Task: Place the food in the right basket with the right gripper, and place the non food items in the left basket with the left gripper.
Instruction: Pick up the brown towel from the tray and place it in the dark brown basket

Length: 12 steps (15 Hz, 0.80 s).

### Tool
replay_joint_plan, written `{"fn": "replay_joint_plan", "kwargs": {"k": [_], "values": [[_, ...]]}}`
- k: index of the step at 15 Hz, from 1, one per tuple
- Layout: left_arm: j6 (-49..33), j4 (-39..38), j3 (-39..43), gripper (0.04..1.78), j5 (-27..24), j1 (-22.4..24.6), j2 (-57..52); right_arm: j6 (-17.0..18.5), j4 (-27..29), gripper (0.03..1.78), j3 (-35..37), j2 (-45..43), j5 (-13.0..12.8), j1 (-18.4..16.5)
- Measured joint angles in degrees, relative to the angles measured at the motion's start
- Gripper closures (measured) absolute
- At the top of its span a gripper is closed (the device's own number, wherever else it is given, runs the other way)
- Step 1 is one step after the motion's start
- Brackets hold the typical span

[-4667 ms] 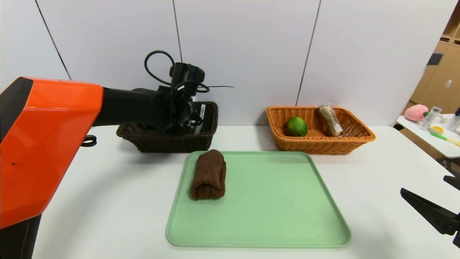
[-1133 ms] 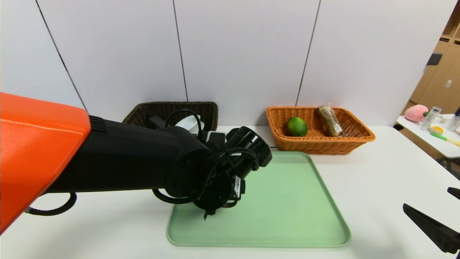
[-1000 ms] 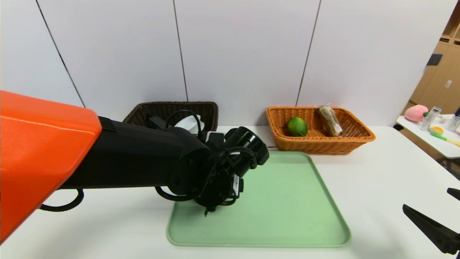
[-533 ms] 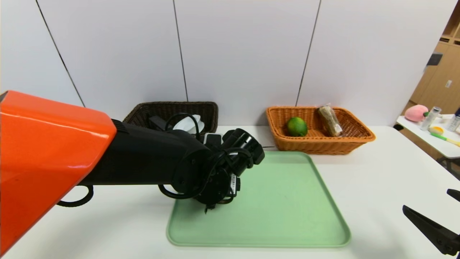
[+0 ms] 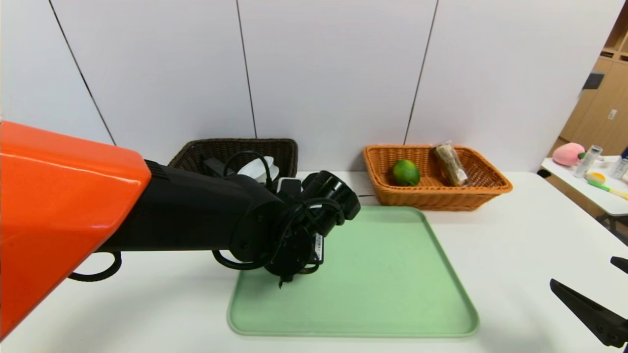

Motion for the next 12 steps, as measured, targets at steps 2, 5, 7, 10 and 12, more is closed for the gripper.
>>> {"fn": "replay_joint_plan", "kwargs": {"k": [2, 5, 7, 10, 12], "values": [[0.1, 0.3, 0.0, 1.45, 0.3, 0.0, -0.5, 0.0, 0.2, 0.1, 0.0, -0.4, 0.0, 0.0], [1.2, 0.5, 0.6, 1.45, 0.3, -0.1, -2.3, 0.0, 0.2, 0.1, 0.1, -0.7, 0.0, 0.0], [2.6, 0.4, 0.8, 1.45, 0.4, -0.2, -4.1, -0.1, 0.2, 0.1, 0.1, -0.7, 0.1, 0.0], [5.1, 0.6, 1.5, 1.45, 0.4, -1.3, -8.2, -0.1, 0.3, 0.1, 0.1, -0.7, 0.1, 0.0], [7.5, 0.4, 2.2, 1.45, 0.6, -3.9, -11.8, -0.1, 0.3, 0.1, 0.4, -0.7, 0.1, 0.0]]}}
